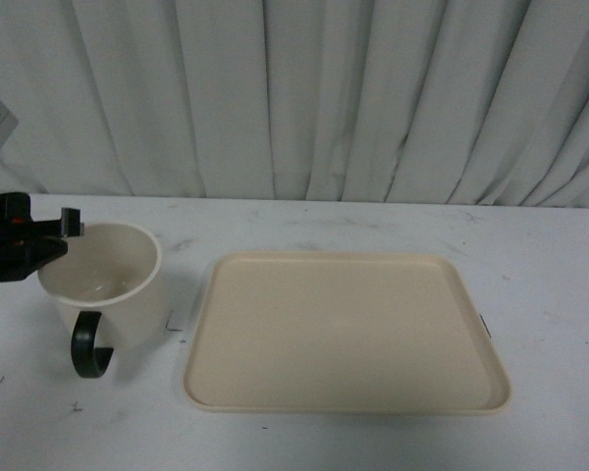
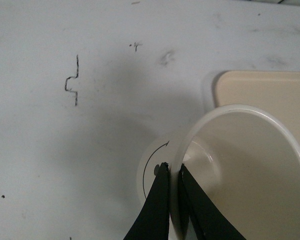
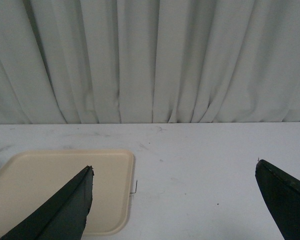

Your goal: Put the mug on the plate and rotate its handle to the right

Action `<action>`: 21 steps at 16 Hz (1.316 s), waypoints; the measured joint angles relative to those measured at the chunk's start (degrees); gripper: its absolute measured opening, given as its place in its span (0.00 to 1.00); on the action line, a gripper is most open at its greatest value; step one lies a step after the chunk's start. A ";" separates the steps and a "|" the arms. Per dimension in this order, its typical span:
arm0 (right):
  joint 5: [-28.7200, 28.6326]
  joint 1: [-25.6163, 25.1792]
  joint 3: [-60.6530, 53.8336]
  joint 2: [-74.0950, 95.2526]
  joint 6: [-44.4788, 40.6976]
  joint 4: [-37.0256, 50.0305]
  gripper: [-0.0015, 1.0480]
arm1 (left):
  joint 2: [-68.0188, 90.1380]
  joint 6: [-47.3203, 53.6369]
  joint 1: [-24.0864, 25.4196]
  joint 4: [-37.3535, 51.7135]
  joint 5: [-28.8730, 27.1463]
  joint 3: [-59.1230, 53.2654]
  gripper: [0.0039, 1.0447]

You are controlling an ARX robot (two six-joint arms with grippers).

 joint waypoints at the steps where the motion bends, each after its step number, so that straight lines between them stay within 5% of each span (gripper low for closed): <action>1: 0.00 0.00 0.00 0.00 0.00 0.00 0.94 | -1.49 -0.63 -1.40 -0.92 -0.28 0.50 0.02; 10: 0.00 0.00 0.00 0.00 0.00 0.00 0.94 | 5.33 -16.66 -22.71 -0.28 -8.28 5.35 0.02; 21: 0.00 0.00 0.00 0.00 0.00 0.00 0.94 | 16.52 -34.03 -25.46 3.41 -11.82 12.28 0.02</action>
